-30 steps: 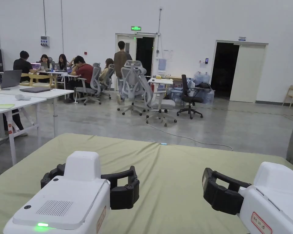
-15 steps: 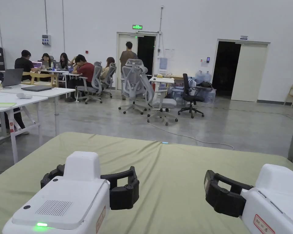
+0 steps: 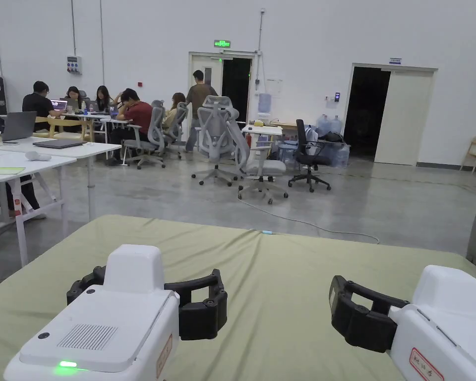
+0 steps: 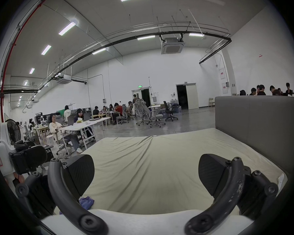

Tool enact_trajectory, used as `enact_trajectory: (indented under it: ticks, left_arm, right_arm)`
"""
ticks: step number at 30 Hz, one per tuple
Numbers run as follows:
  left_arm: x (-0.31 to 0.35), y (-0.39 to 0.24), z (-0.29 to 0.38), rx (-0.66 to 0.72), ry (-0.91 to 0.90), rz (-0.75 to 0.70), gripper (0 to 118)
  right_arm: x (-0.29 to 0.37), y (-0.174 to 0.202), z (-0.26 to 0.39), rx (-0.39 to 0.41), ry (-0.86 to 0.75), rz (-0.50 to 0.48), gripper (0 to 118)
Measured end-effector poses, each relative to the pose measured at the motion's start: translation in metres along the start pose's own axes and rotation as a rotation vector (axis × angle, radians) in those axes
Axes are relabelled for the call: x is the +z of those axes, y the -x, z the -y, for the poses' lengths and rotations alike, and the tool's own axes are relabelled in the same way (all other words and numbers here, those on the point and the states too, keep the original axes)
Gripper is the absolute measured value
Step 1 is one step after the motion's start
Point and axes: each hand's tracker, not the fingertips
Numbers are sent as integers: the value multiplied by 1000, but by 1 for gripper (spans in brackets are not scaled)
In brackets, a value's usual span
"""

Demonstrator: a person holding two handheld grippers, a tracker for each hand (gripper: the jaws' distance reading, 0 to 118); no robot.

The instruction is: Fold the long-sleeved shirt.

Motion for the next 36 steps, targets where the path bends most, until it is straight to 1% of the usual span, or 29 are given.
enact_trajectory:
  ticks: [23, 24, 25, 26, 27, 28, 29, 31, 33, 34, 36]
  left_arm:
    - [0, 1, 1, -10, 0, 7, 118]
    - [1, 2, 1, -7, 0, 14, 115]
    - [4, 3, 1, 1, -2, 22, 94]
    - [6, 2, 1, 7, -8, 23, 19]
    - [6, 2, 1, 7, -10, 26, 2]
    - [-1, 7, 3, 22, 3, -8, 0]
    - [-4, 13, 1, 43, 5, 9, 0]
    - [-4, 16, -2, 61, 35, 61, 0]
    - [-7, 22, -4, 68, 37, 50, 0]
    - [0, 17, -2, 68, 36, 37, 0]
    - [5, 33, -6, 76, 21, -16, 0]
  right_arm:
    - [-2, 6, -1, 2, 6, 6, 118]
    - [-1, 2, -1, -3, 6, 2, 111]
    - [1, 3, -1, -3, 6, 4, 80]
    - [4, 5, 0, 6, 2, 0, 27]
    - [3, 7, 0, 31, -1, 10, 2]
    - [2, 6, 2, 45, 23, 36, 2]
    - [3, 7, 3, 32, -6, 49, 2]
    - [4, 6, 4, 24, -7, 45, 2]
    - [0, 4, 4, 9, 7, 46, 2]
    - [-3, 10, 4, 14, 9, 51, 2]
    - [-11, 22, 4, 47, 1, 56, 2]
